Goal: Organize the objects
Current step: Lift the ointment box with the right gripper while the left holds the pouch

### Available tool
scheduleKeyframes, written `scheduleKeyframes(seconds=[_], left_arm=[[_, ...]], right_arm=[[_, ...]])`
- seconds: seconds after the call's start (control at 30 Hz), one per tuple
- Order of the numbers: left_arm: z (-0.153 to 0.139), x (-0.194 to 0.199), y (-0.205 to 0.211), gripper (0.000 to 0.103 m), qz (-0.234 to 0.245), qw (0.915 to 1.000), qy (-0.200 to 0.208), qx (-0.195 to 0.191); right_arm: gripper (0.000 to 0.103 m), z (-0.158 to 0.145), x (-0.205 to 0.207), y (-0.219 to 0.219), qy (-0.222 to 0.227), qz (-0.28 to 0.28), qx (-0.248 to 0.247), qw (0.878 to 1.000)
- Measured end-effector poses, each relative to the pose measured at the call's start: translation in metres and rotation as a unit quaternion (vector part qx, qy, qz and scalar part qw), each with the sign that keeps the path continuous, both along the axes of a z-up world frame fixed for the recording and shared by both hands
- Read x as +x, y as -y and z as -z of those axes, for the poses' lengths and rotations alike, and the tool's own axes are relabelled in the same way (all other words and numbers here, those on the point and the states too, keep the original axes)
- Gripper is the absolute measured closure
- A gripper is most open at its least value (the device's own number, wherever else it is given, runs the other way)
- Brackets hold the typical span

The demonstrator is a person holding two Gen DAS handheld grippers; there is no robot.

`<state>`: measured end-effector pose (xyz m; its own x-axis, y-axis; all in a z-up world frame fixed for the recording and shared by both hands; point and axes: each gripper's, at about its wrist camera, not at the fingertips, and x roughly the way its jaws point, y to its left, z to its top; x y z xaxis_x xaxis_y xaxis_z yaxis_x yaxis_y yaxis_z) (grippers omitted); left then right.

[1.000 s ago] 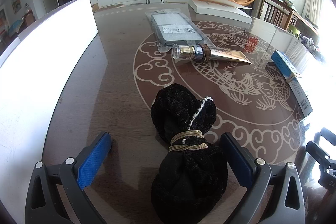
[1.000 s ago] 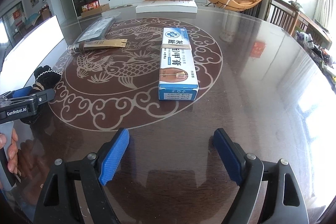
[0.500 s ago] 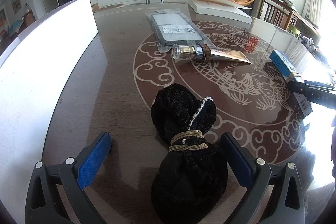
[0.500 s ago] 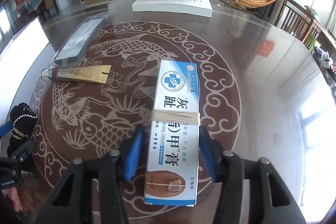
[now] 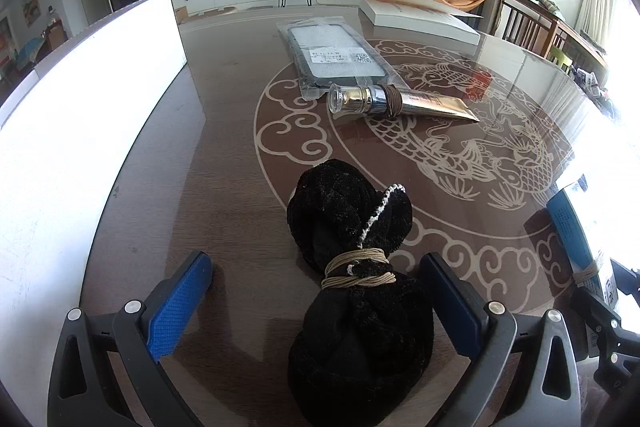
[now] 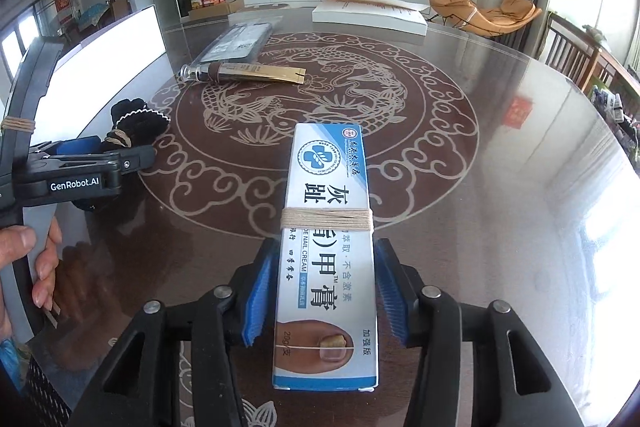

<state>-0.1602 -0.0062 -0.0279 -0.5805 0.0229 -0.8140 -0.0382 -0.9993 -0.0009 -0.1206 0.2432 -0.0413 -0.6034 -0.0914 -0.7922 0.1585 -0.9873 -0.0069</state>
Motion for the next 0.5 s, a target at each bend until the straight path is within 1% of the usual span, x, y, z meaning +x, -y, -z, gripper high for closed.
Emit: scheduleKeyframes(seconds=[0.07, 0.13, 0.2, 0.3, 0.4, 0.5], left_arm=[[0.0000, 0.0000, 0.0000, 0.000, 0.000, 1.0000, 0.000, 0.000], [0.0000, 0.0000, 0.0000, 0.000, 0.000, 1.0000, 0.000, 0.000], [0.0000, 0.0000, 0.0000, 0.000, 0.000, 1.0000, 0.000, 0.000], [0.0000, -0.0001, 0.0000, 0.000, 0.000, 1.0000, 0.000, 0.000], [0.0001, -0.0001, 0.0000, 0.000, 0.000, 1.0000, 0.000, 0.000], [0.0001, -0.0001, 0.0000, 0.000, 0.000, 1.0000, 0.000, 0.000]], right_arm=[[0.027, 0.0012, -0.0009, 0.0010, -0.003, 0.003, 0.002, 1.000], [0.026, 0.0018, -0.0015, 0.0012, -0.003, 0.001, 0.001, 1.000], [0.019, 0.0026, -0.0027, 0.0019, 0.000, -0.003, 0.001, 1.000], [0.012, 0.0040, -0.0043, 0.0026, 0.004, -0.001, 0.003, 1.000], [0.008, 0.0049, -0.0051, 0.0010, 0.007, 0.006, 0.003, 1.000], [0.006, 0.0050, -0.0046, 0.0001, 0.007, 0.010, 0.004, 1.000]])
